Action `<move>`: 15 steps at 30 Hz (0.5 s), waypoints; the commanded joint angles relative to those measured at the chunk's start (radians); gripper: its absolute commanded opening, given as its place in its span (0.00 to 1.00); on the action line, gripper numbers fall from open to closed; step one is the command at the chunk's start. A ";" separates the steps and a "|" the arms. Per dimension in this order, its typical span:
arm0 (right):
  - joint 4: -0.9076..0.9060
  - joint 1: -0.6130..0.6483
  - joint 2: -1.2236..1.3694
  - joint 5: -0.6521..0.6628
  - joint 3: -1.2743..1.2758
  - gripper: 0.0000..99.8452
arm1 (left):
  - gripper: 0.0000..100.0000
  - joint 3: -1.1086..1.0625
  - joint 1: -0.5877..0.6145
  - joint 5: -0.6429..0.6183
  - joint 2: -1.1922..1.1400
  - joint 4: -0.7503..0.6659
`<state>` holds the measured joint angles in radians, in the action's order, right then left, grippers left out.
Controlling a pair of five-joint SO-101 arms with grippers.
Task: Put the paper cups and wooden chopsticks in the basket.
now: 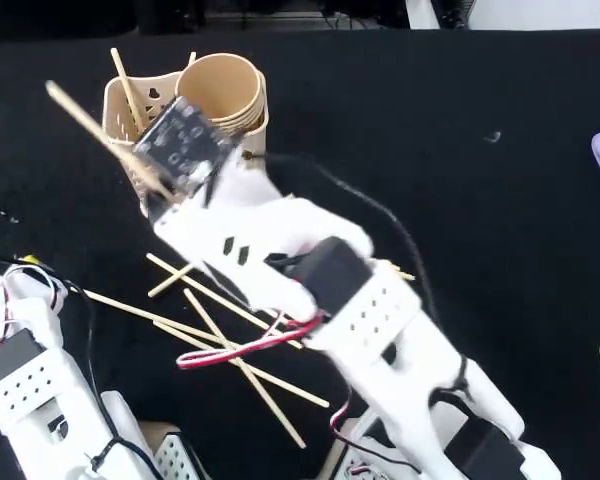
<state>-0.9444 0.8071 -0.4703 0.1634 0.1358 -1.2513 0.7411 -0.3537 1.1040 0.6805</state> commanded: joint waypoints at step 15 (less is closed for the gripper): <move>0.967 -0.074 0.282 -0.018 -0.165 0.01 | 0.13 -0.148 -0.045 -0.041 0.021 -0.219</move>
<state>-0.1358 0.7825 -0.2171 0.1542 0.0468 -1.4062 0.7119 -0.3859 1.1101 0.4887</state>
